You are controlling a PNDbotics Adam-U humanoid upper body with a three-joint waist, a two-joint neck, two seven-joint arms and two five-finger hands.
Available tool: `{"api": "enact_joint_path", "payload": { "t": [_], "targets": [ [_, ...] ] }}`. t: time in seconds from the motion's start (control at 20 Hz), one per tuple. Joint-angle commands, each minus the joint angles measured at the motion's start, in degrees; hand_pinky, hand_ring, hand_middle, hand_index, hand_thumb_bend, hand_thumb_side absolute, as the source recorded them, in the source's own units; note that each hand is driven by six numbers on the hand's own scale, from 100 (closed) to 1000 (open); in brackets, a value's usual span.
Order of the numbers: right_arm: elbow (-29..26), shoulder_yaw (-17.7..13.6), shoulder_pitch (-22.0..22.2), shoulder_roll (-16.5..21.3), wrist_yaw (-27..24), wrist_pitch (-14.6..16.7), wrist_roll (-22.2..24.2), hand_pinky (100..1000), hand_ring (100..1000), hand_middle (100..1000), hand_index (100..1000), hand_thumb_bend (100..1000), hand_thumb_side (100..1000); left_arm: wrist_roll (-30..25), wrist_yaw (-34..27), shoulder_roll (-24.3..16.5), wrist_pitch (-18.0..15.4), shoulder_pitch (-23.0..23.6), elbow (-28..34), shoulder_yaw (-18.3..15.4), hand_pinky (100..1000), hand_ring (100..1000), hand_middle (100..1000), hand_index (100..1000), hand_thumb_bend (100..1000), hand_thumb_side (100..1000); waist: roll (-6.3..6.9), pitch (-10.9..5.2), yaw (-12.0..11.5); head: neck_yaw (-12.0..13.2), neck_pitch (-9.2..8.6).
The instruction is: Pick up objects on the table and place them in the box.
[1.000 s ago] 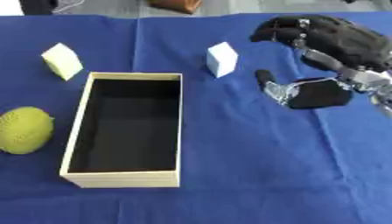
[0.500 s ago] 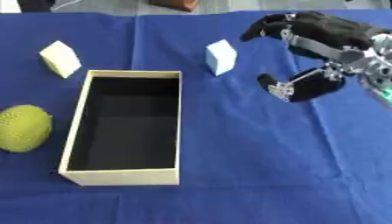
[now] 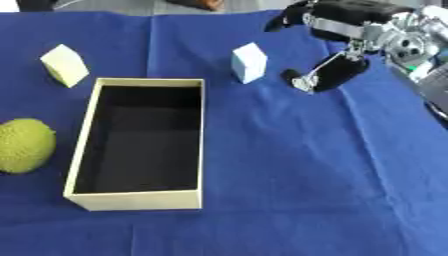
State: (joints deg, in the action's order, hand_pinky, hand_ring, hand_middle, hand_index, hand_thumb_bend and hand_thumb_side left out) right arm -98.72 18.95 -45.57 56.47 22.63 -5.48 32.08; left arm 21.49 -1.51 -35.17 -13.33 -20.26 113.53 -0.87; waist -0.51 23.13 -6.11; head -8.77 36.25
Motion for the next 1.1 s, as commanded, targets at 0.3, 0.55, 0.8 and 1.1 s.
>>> {"api": "enact_joint_path", "payload": {
  "t": [0.3,0.55,0.8,1.1],
  "targets": [
    [9.9,-0.4,-8.3,-4.5,5.7,-0.8,6.8,952,939,898,988,382,100,-0.4,-1.0,-0.9,-0.1,-1.6,1.1,0.2,787,767,695,848,128,777,-0.54,0.29,-1.0,-1.5,-1.12],
    [17.0,-1.5,-11.9,-7.8,10.0,2.5,6.8,949,934,898,992,392,100,-0.4,-1.2,-0.8,-0.1,-1.9,1.1,0.2,787,766,692,846,128,778,-0.72,1.20,-1.5,-1.7,-2.06],
    [23.7,-1.8,-15.1,-10.4,14.1,6.6,5.1,949,944,915,997,433,100,-0.5,-1.6,-0.5,-0.2,-2.6,1.1,0.4,786,764,690,845,128,780,-1.02,2.04,-2.1,-2.3,-2.92],
    [29.7,-2.3,-17.5,-12.5,19.4,11.9,4.3,952,955,938,1000,437,100,-0.7,-1.9,-0.4,-0.2,-3.0,1.1,0.4,786,763,688,843,129,783,-1.37,2.80,-2.7,-3.0,-3.77]
  ]
}}
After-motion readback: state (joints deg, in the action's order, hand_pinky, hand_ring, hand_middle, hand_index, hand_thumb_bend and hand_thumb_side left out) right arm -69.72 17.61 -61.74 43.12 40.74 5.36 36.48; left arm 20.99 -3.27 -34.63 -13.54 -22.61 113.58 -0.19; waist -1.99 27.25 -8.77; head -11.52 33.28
